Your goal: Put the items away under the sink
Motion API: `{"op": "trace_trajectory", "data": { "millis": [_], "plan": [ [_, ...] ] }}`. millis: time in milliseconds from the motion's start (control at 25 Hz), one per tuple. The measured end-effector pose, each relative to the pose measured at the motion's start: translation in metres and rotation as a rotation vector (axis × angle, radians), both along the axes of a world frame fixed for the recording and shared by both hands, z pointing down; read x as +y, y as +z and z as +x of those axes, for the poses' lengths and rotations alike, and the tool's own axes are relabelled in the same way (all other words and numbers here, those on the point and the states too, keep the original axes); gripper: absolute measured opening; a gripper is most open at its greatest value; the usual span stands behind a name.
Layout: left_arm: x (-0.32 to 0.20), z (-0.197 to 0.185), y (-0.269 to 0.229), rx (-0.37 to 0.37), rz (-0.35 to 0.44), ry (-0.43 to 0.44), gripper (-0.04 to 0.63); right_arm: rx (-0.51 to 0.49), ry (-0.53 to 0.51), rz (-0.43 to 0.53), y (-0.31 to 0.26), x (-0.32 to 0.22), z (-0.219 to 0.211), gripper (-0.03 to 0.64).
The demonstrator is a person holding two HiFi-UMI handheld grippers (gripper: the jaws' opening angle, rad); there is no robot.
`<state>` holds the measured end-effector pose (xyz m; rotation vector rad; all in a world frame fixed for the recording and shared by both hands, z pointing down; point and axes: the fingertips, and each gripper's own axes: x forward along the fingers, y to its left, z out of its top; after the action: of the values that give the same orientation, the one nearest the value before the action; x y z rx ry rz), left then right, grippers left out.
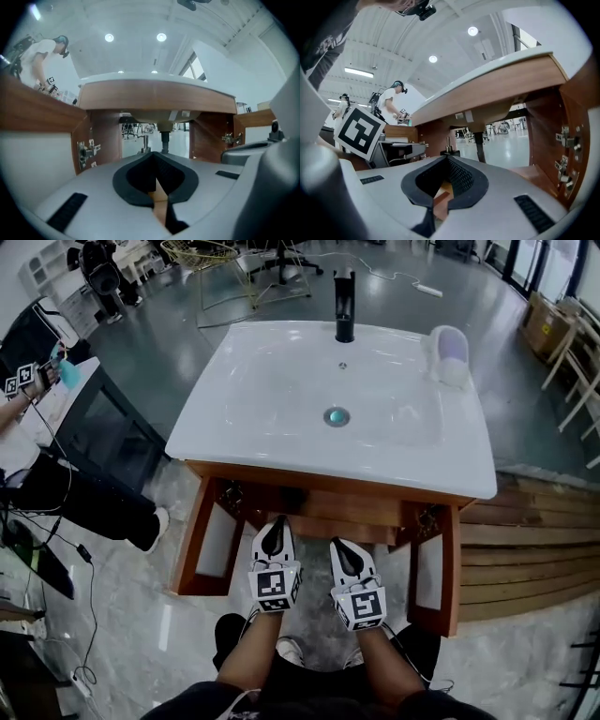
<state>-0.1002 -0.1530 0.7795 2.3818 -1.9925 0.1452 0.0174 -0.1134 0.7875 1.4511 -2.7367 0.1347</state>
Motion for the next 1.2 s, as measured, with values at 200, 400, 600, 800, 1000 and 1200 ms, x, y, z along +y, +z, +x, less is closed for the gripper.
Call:
{"op": "trace_trajectory", "data": {
  "millis": [200,400,600,800,1000,1200],
  "plan": [
    [0.029,0.012,-0.078,0.050,-0.028,0.070,0.006,0.060,0.014,-0.023,-0.084,0.019,-0.007,0.024],
    [0.058,0.019,-0.164,0.031,-0.074,0.120,0.006,0.162,-0.020,0.014,-0.194,0.042,-0.015,0.023],
    [0.079,0.019,-0.247,0.011,-0.121,0.148,0.006,0.137,-0.008,-0.030,-0.284,0.055,-0.013,0.023],
    [0.088,0.008,-0.300,-0.001,-0.179,0.123,0.006,0.065,-0.004,-0.090,-0.358,0.068,-0.016,0.024],
    [0.098,0.017,-0.340,0.046,-0.177,0.173,0.008,0.111,0.005,-0.066,-0.400,0.087,-0.004,0.023],
    [0.108,0.028,-0.362,0.051,-0.178,0.218,0.008,0.134,0.104,-0.007,-0.426,0.081,0.020,0.025]
  ]
}}
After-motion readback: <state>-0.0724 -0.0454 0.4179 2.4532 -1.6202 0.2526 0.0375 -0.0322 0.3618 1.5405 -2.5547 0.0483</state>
